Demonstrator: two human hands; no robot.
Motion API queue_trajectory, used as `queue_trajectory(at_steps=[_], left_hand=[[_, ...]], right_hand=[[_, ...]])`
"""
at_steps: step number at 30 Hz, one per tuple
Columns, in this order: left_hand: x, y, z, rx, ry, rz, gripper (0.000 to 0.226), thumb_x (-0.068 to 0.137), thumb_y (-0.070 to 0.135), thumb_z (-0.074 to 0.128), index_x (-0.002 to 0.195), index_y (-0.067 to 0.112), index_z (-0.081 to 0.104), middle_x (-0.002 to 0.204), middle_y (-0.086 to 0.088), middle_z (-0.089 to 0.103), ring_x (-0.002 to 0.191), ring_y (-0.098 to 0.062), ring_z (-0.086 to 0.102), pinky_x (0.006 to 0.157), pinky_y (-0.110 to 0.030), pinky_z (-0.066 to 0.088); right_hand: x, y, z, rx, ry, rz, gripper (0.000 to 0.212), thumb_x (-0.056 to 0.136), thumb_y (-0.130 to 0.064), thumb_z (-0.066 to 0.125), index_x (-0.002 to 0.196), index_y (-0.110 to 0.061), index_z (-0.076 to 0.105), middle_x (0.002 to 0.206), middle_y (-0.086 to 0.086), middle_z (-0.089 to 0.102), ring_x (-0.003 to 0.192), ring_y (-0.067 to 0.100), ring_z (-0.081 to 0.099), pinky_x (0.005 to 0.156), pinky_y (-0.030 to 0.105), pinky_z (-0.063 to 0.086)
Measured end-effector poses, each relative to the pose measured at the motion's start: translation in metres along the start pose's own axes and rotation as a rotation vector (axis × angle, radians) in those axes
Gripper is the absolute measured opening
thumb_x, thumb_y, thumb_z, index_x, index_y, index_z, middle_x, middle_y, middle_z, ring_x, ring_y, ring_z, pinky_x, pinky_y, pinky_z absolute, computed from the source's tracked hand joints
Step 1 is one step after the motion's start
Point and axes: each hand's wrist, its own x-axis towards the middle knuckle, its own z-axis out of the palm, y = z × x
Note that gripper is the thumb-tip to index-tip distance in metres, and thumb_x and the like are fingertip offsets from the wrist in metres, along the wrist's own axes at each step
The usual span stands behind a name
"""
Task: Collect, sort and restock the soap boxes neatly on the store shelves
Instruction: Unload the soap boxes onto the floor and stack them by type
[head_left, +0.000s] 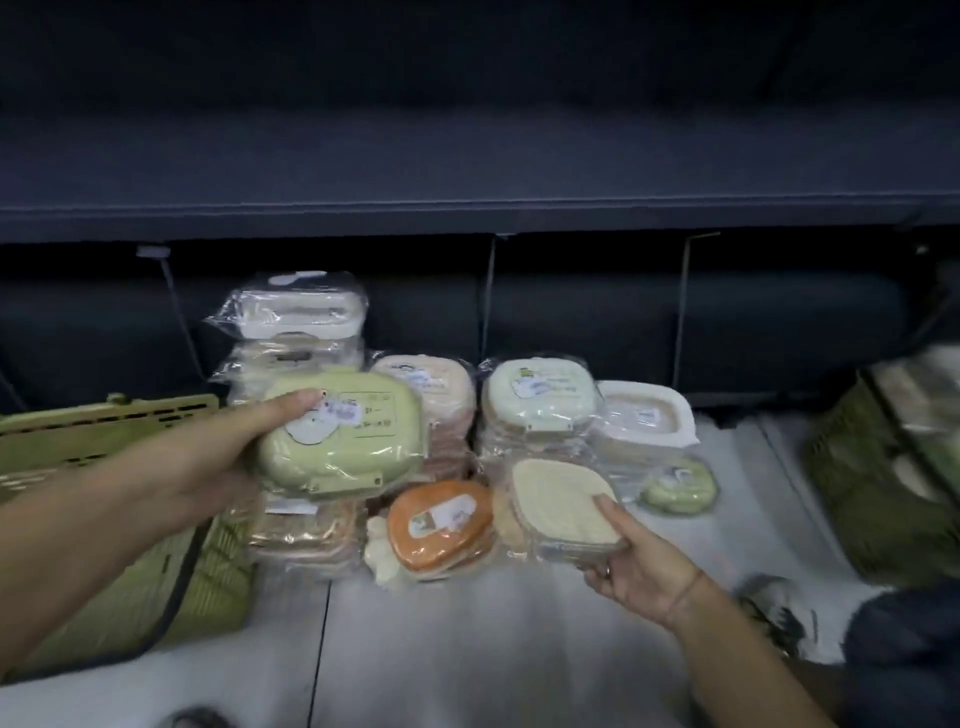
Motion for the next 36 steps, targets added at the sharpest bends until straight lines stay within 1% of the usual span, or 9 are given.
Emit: queue_trajectory(at_steps=[4,8,14,19,25,28,30,32,36], left_hand=[[0.014,-0.017,0.021,0.049,-0.008,-0.087,0.065,0.065,0.036,0.079,0.121,0.006,0.064,0.110,-0.011,0.073,0.100,-0.024,0.071,0.076,-0.030,0.059],[0.028,-0.034,0.017,0.071,0.027,-0.096,0.116,0.016,0.049,0.098,0.119,0.008,0.065,0.113,-0.010,0.072,0.102,-0.020,0.070,0.073,-0.027,0.060],[0.032,-0.053,0.022,0.118,0.033,-0.180,0.085,0.046,0.039,0.090,0.120,0.006,0.064,0.111,-0.012,0.072,0.102,-0.023,0.070,0.077,-0.030,0.060],[0.031,-0.061,0.018,0.157,0.003,-0.226,0.101,0.030,0.047,0.097,0.117,0.008,0.064,0.112,-0.012,0.072,0.105,-0.025,0.069,0.082,-0.033,0.058],[0.031,-0.056,0.013,0.117,0.010,-0.217,0.116,0.014,0.051,0.097,0.117,0.008,0.065,0.108,-0.011,0.073,0.101,-0.024,0.070,0.074,-0.028,0.060],[0.030,-0.051,0.012,0.085,0.000,-0.179,0.115,0.018,0.051,0.097,0.119,0.007,0.064,0.109,-0.010,0.073,0.102,-0.023,0.070,0.074,-0.027,0.059],[0.028,-0.046,0.013,0.042,-0.006,-0.165,0.102,0.036,0.043,0.098,0.123,0.004,0.061,0.109,-0.011,0.073,0.104,-0.024,0.069,0.079,-0.029,0.059],[0.026,-0.041,0.012,0.020,-0.026,-0.139,0.081,0.056,0.033,0.089,0.125,0.004,0.060,0.110,-0.011,0.073,0.106,-0.025,0.068,0.086,-0.032,0.058],[0.019,-0.029,0.006,-0.009,-0.076,-0.061,0.105,0.032,0.043,0.099,0.122,0.007,0.061,0.112,-0.010,0.072,0.104,-0.022,0.069,0.083,-0.030,0.058]], right_hand=[[0.041,0.026,-0.043,-0.087,0.120,0.079,0.039,0.075,-0.047,0.073,0.095,-0.017,0.061,0.071,0.000,0.051,0.054,0.011,0.040,0.041,0.019,0.035],[0.081,0.045,-0.055,-0.168,0.297,0.093,0.029,0.086,-0.036,0.071,0.089,-0.010,0.060,0.072,0.005,0.051,0.059,0.012,0.043,0.042,0.018,0.043],[0.141,0.061,-0.060,-0.335,0.429,-0.062,0.021,0.089,-0.026,0.069,0.083,-0.013,0.054,0.103,0.013,0.057,0.084,0.027,0.056,0.062,0.032,0.052],[0.169,0.067,-0.074,-0.505,0.551,-0.109,0.056,0.086,-0.019,0.070,0.135,-0.004,0.050,0.135,0.016,0.055,0.121,0.038,0.054,0.104,0.046,0.043],[0.133,0.059,-0.035,-0.827,0.796,-0.046,0.055,0.088,-0.030,0.063,0.134,-0.004,0.048,0.134,0.024,0.046,0.121,0.043,0.047,0.097,0.045,0.041],[0.092,0.063,0.012,-0.864,0.868,-0.193,0.036,0.088,-0.028,0.060,0.117,-0.006,0.062,0.123,0.023,0.054,0.115,0.042,0.049,0.094,0.043,0.042],[0.063,0.066,0.055,-0.724,0.644,-0.356,0.031,0.089,-0.037,0.059,0.095,-0.007,0.066,0.099,0.016,0.065,0.097,0.036,0.058,0.089,0.041,0.046],[0.030,0.067,0.099,-0.497,0.254,-0.412,0.054,0.081,-0.060,0.056,0.085,-0.007,0.062,0.079,0.005,0.063,0.080,0.024,0.058,0.080,0.037,0.048],[-0.014,0.046,0.143,-0.230,-0.168,-0.418,0.077,0.067,-0.078,0.062,0.119,-0.022,0.059,0.106,0.003,0.071,0.089,0.022,0.070,0.077,0.034,0.057]])
